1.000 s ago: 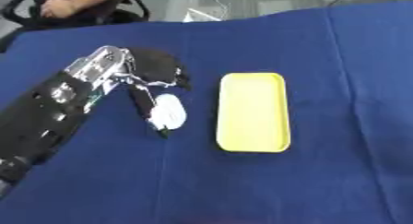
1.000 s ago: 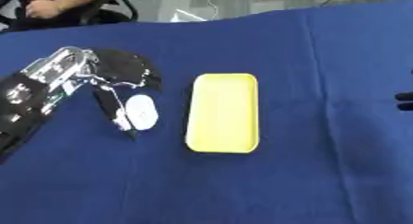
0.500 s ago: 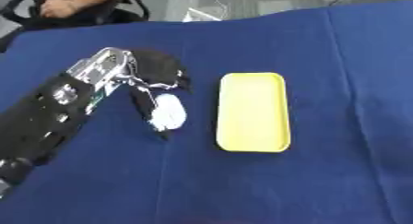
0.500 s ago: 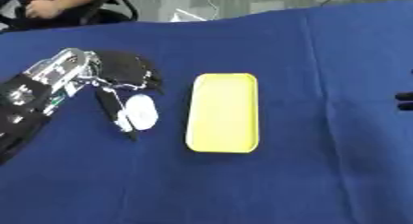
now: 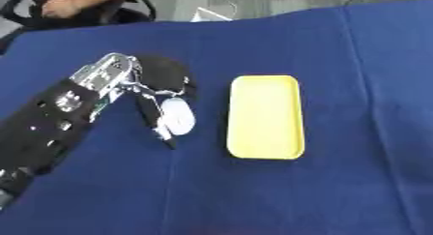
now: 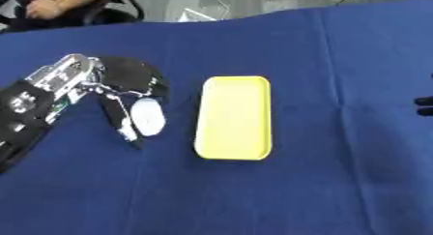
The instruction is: Pick up objects on the table and place them in the box.
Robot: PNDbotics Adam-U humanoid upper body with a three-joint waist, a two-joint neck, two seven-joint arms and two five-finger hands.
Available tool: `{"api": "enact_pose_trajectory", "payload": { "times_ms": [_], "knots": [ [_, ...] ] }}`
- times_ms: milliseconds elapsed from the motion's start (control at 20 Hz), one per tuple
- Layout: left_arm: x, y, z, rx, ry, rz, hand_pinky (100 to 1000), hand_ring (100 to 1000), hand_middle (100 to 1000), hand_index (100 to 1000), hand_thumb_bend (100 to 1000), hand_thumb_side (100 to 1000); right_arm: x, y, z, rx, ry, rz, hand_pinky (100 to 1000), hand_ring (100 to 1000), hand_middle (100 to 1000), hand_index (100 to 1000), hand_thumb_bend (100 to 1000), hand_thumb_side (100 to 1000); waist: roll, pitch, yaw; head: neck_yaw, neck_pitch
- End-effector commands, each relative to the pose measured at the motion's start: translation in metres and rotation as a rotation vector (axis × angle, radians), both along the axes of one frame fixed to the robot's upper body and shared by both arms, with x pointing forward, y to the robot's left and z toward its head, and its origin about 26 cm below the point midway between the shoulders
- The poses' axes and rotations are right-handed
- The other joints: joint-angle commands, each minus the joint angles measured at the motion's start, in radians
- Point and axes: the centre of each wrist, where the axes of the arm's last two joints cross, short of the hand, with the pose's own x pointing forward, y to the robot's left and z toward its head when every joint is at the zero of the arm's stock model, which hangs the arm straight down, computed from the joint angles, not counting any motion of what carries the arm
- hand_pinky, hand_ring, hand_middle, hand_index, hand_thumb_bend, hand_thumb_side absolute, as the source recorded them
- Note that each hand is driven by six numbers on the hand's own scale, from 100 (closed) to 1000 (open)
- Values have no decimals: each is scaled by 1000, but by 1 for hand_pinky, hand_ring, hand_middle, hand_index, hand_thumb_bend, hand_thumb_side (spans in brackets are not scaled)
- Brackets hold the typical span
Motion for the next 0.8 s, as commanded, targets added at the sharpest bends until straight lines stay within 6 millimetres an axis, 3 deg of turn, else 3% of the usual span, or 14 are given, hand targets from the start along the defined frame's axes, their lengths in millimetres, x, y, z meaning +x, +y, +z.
{"api": "enact_pose_trajectory", "payload": {
  "times_ms": [50,800],
  "knots": [
    [1,4,8,210,93,-79,874,878,806,892,871,976,1,1,10,-13,-29,11,672,689,887,972,291,783,-7,-12,1,-3,-10],
    [2,2,10,226,60,-87,869,872,796,881,864,893,1,2,10,-11,-28,15,671,689,887,972,290,783,-9,-11,1,-4,-14]
  ]
}}
